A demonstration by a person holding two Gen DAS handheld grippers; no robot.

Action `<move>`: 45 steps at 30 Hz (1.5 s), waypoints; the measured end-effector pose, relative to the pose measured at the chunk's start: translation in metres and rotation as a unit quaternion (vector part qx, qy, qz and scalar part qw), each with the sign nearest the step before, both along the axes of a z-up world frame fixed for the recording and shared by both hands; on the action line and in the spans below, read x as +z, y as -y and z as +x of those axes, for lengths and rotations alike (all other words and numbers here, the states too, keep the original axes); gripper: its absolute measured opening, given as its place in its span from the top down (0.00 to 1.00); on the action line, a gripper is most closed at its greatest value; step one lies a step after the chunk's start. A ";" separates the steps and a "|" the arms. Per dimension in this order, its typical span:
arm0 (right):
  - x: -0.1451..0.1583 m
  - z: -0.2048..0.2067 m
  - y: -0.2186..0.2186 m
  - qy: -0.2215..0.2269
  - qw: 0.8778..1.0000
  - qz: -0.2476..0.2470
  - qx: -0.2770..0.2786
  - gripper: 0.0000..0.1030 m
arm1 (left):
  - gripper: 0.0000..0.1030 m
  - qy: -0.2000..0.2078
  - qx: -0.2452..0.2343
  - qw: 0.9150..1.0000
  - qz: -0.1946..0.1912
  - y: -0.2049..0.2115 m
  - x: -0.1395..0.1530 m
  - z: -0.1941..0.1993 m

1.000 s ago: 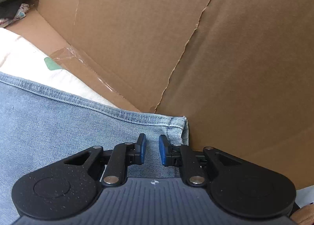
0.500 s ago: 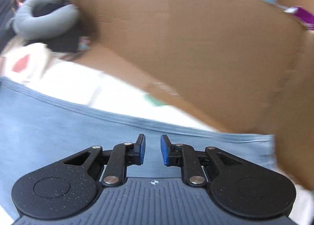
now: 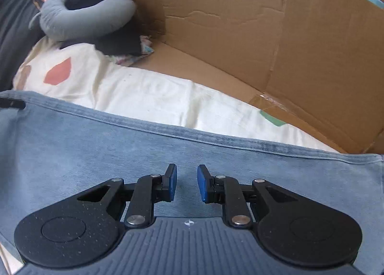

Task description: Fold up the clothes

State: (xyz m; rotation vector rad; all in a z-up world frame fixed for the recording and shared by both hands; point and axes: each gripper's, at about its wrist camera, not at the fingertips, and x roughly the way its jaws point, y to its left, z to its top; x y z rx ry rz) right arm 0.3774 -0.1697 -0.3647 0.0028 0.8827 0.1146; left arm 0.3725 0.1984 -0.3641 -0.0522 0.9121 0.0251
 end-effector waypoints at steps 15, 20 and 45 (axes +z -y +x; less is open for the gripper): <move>-0.034 0.020 0.025 0.003 0.997 -0.021 -0.070 0.59 | 0.33 -0.004 -0.077 0.995 0.065 0.083 -0.040 0.026; -0.036 0.042 0.024 0.007 0.996 -0.032 -0.079 0.55 | 0.31 -0.002 -0.061 0.997 0.057 0.085 -0.042 0.041; 0.110 0.006 0.118 -0.006 0.994 0.074 -0.074 0.50 | 0.52 -0.011 0.012 1.000 0.024 0.040 0.106 0.020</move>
